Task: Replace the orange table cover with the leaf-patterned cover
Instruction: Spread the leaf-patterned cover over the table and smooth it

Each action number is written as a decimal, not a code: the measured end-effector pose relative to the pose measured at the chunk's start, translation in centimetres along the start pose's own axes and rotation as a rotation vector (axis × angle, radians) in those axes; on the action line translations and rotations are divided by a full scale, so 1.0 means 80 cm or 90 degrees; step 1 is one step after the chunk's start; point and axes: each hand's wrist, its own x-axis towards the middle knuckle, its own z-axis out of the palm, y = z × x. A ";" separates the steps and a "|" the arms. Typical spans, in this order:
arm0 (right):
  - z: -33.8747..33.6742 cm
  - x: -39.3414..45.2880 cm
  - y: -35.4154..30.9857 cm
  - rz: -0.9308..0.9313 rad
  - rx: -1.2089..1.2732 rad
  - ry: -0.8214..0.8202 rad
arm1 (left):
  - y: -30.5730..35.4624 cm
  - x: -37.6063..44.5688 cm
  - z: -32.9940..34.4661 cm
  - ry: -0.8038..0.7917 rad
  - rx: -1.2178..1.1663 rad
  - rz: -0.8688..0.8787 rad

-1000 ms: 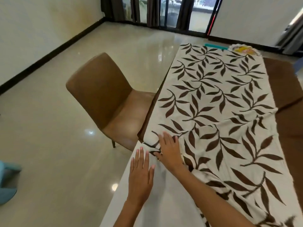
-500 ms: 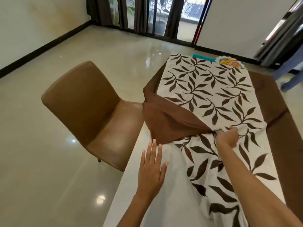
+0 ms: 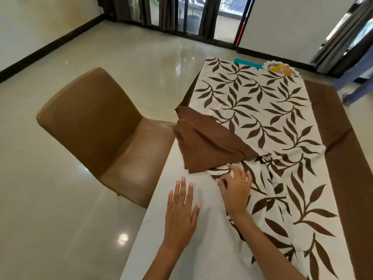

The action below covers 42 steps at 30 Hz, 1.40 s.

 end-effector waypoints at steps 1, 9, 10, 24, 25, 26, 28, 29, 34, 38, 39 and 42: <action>-0.002 0.000 0.000 -0.006 -0.017 -0.010 | -0.001 0.000 -0.001 0.002 -0.002 -0.003; -0.011 -0.004 -0.001 -0.035 -0.068 0.033 | 0.003 -0.006 -0.005 0.005 -0.005 0.010; -0.011 -0.006 0.000 -0.027 -0.080 0.023 | 0.003 -0.006 -0.006 0.003 -0.009 0.011; -0.131 -0.053 -0.049 -0.011 0.597 -0.349 | -0.003 -0.005 -0.038 0.152 -0.102 0.283; -0.130 -0.053 -0.043 0.015 0.597 -0.314 | -0.010 -0.005 -0.045 0.166 -0.105 0.303; -0.122 -0.052 -0.032 0.055 0.566 -0.254 | -0.017 -0.005 -0.053 0.154 -0.102 0.313; -0.098 -0.046 -0.006 0.102 0.408 -0.154 | -0.031 -0.010 -0.069 0.094 -0.067 0.323; -0.083 -0.044 0.007 0.090 0.293 -0.159 | -0.038 -0.016 -0.079 0.059 -0.043 0.328; -0.051 -0.082 0.004 -0.032 0.092 -0.147 | -0.057 -0.078 -0.132 -0.087 0.019 0.235; -0.063 -0.169 -0.023 -0.102 0.137 -0.131 | -0.066 -0.124 -0.171 -0.422 0.096 -0.022; -0.060 -0.189 -0.020 -0.086 0.124 -0.153 | -0.067 -0.133 -0.181 -0.509 0.153 -0.031; -0.051 -0.243 -0.010 -0.033 0.072 -0.200 | -0.061 -0.153 -0.199 -0.530 0.177 -0.013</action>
